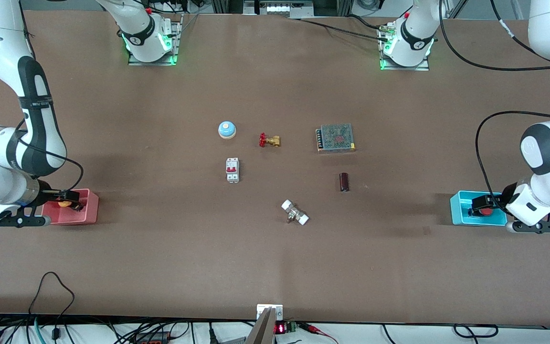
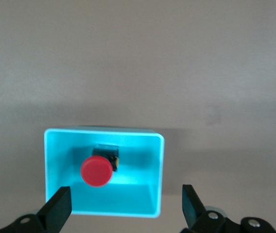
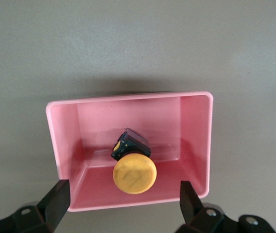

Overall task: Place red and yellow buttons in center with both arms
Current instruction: 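Grasp the yellow button with the right gripper while the left gripper grasps the red button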

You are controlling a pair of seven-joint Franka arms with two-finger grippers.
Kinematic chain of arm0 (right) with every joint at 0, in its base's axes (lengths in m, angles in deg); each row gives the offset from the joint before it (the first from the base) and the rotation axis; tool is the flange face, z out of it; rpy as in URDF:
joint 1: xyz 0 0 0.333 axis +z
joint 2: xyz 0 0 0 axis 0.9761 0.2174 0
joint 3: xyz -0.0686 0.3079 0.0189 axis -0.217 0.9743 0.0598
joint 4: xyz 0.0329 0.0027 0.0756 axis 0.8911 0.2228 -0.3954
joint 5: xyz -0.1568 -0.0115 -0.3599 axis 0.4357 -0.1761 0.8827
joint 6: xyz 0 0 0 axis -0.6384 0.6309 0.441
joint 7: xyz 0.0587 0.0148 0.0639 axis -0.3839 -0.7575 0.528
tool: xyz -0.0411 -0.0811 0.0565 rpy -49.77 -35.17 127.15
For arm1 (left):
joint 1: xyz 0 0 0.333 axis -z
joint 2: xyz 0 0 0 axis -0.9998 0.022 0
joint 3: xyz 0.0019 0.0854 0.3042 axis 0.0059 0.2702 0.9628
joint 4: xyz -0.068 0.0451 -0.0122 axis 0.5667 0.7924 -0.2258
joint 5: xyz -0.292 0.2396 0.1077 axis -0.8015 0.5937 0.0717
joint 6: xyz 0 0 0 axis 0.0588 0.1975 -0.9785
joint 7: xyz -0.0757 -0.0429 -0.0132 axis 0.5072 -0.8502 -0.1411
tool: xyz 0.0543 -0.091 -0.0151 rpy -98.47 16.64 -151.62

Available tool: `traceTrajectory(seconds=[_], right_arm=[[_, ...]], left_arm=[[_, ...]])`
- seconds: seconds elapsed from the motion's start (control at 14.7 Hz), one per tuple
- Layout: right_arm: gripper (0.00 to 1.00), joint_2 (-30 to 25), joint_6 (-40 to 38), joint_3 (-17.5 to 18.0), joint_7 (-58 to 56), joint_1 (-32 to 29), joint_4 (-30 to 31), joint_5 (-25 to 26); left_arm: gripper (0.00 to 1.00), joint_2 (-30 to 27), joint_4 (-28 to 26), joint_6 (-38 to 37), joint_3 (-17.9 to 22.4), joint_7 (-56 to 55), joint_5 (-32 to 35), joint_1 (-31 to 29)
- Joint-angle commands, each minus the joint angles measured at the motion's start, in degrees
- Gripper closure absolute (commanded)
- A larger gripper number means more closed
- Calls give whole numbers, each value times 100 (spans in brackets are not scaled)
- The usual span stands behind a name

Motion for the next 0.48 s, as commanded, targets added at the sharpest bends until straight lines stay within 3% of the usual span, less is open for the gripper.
traceTrajectory(seconds=[0.0,0.41], right_arm=[[0,93,20,51,-137,-104,-100,6],[0,287,257,68,-181,-174,-100,-3]], left_arm=[[0,309,102,364,-49,504,-219,-234],[0,714,111,813,-58,1094,-694,-419]])
